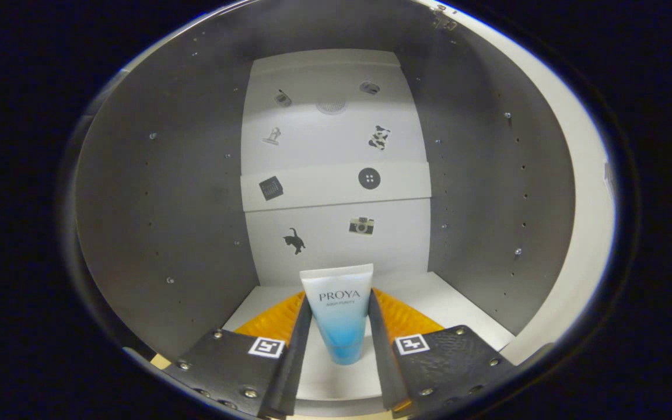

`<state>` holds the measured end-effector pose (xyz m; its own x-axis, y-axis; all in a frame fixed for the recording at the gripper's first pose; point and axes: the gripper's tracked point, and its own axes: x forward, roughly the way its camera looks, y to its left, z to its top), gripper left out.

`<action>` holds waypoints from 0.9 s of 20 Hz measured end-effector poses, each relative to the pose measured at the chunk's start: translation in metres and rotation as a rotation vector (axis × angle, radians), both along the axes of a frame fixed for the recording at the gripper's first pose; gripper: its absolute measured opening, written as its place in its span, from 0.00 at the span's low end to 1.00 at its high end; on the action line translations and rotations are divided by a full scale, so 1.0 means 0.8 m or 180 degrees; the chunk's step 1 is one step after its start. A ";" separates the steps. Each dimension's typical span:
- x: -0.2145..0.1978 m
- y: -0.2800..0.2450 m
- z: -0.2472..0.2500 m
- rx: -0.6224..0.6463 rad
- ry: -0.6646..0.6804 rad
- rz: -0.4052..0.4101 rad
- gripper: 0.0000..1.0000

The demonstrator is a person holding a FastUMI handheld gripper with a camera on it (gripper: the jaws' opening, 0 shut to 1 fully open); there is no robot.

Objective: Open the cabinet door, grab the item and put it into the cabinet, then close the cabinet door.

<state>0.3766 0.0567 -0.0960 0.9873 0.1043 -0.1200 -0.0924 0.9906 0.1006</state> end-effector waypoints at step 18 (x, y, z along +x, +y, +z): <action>-0.179 -0.021 0.065 0.0188 -0.0094 0.0096 0.99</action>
